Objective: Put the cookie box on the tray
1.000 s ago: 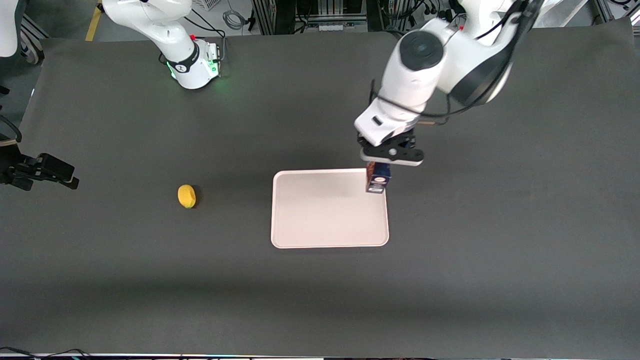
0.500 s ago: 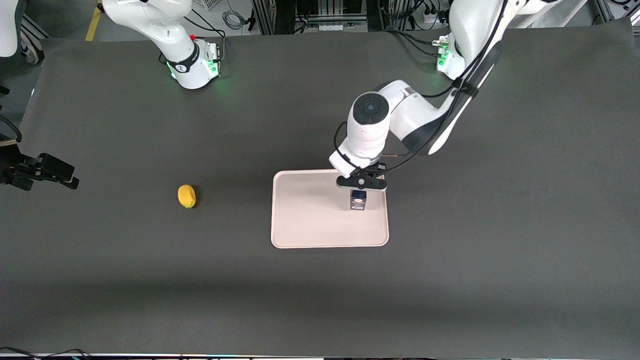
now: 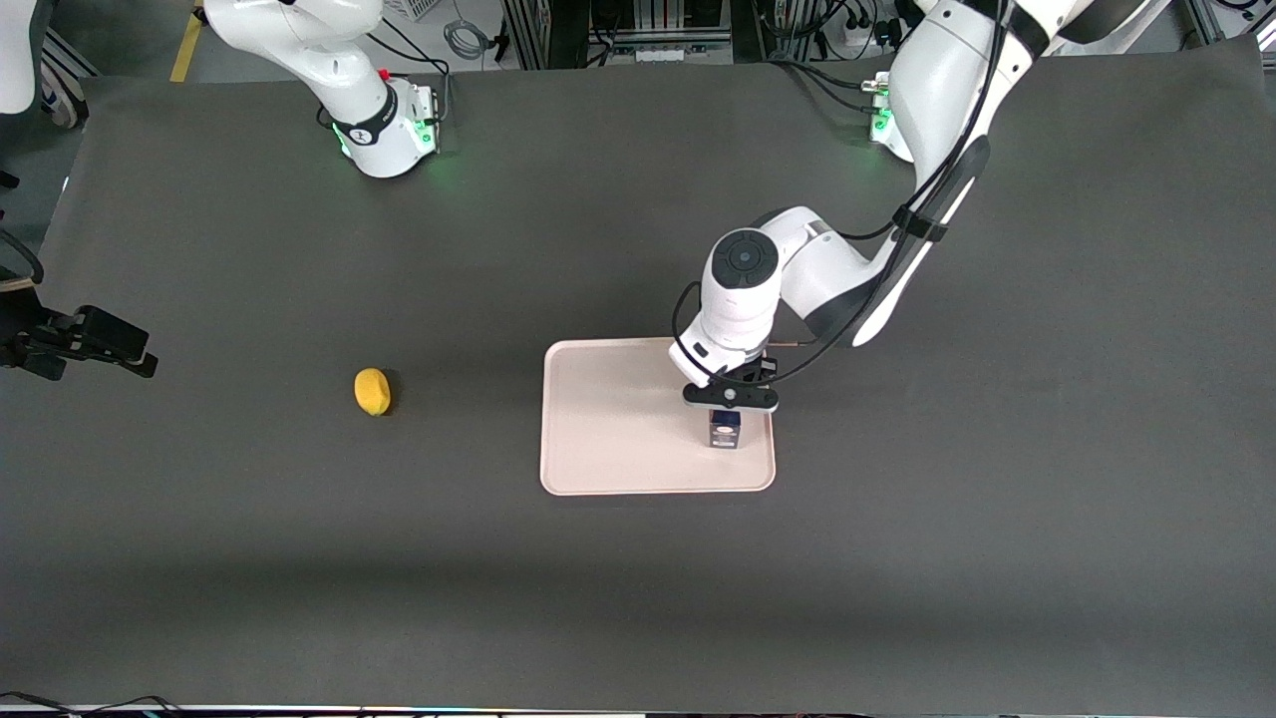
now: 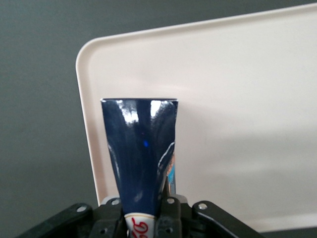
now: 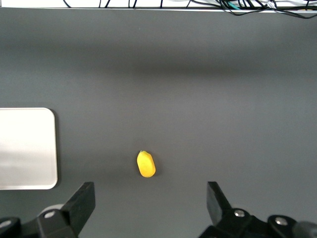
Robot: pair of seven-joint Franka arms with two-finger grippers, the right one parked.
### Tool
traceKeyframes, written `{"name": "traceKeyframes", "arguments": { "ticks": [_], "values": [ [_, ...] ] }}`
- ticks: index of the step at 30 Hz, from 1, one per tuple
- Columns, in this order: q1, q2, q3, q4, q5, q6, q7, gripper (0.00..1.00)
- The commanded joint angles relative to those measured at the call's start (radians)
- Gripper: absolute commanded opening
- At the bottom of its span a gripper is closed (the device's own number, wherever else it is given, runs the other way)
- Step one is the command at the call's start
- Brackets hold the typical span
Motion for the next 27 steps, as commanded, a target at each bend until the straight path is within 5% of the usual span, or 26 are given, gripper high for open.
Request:
{"name": "traceKeyframes", "arguments": {
  "ticks": [1,5,10,14,27],
  "values": [
    [-0.035,0.028,0.031,0.035,0.025,0.018,-0.019,0.24],
    [-0.043,0.029,0.034,0.034,0.025,0.016,-0.025,0.34],
    [-0.043,0.034,0.04,0.034,0.023,0.018,-0.026,0.57],
    [-0.043,0.034,0.052,0.035,0.022,0.022,-0.026,1.0],
    [-0.041,-0.009,0.058,0.049,-0.017,0.015,-0.029,1.0]
  ]
}}
